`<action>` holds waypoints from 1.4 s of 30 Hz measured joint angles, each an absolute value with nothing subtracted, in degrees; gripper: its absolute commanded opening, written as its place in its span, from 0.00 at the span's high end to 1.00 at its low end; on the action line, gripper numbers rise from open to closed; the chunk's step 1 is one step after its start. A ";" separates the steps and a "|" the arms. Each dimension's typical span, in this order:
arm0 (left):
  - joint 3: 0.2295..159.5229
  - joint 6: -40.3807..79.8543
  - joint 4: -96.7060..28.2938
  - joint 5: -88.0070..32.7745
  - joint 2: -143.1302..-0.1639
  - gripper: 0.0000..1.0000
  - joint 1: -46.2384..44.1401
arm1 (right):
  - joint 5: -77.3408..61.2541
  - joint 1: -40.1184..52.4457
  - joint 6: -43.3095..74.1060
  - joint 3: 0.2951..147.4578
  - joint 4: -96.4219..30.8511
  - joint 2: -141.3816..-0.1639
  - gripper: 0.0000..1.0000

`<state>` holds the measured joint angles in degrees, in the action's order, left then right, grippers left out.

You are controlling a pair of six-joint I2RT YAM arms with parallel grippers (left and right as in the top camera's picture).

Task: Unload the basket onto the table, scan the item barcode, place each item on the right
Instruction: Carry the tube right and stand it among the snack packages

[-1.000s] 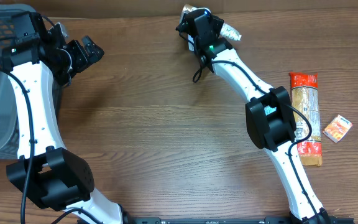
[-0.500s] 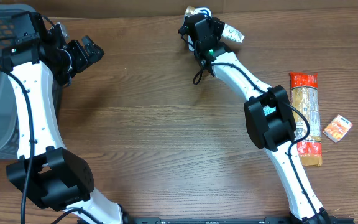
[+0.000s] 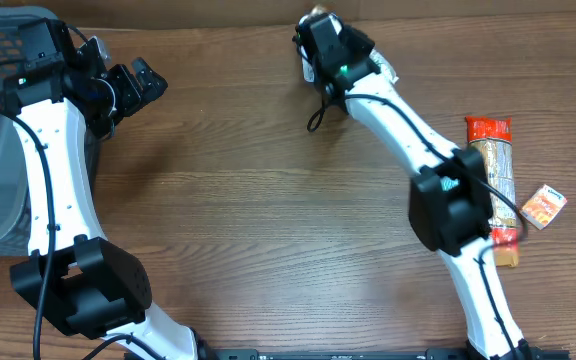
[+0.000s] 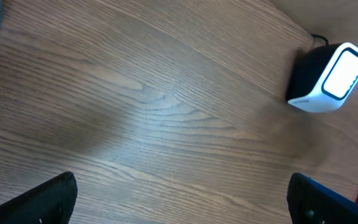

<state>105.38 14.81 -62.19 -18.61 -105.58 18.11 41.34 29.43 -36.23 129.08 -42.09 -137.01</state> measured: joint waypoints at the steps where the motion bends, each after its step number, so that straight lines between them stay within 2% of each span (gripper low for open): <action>1: 105.38 14.81 -62.22 -18.63 -105.58 0.00 18.11 | 41.15 29.43 -33.78 129.10 -45.17 -134.34 0.88; 6: 105.38 14.81 -62.19 -18.61 -105.58 0.00 18.11 | 36.95 26.39 -21.19 129.99 -64.66 -123.50 0.87; 10: 105.38 14.81 -62.22 -18.61 -105.58 0.00 18.11 | 29.91 19.14 -11.18 130.13 -80.03 -121.51 0.87; 12: 105.38 14.81 -62.22 -18.61 -105.58 0.00 18.11 | 25.36 14.17 -6.04 127.17 -83.13 -121.99 0.87; 16: 105.38 14.81 -62.22 -18.61 -105.58 0.00 18.11 | 18.44 6.31 -0.01 117.14 -81.23 -122.98 0.87; 18: 105.38 14.81 -62.22 -18.61 -105.58 0.00 18.11 | 16.23 3.55 1.63 110.08 -77.12 -123.39 0.79; 24: 105.38 14.81 -62.19 -18.61 -105.58 0.00 18.11 | 12.95 0.58 3.36 97.60 -71.50 -125.05 0.39; 28: 105.38 14.81 -62.19 -18.61 -105.58 0.00 18.11 | 11.88 0.75 3.77 98.26 -71.68 -124.99 0.29; 35: 105.38 14.81 -62.22 -18.61 -105.58 0.00 18.11 | 10.92 0.82 4.10 107.94 -78.63 -124.09 0.22; 36: 105.38 14.81 -62.22 -18.61 -105.58 0.00 18.11 | 10.81 0.86 4.08 109.89 -79.70 -123.46 0.00; 42: 105.38 14.81 -62.22 -18.61 -105.58 0.00 18.11 | 9.80 0.91 4.25 116.68 -82.08 -117.89 0.00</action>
<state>105.38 14.81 -62.22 -18.61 -105.58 18.11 9.80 0.91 4.25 116.68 -82.08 -117.89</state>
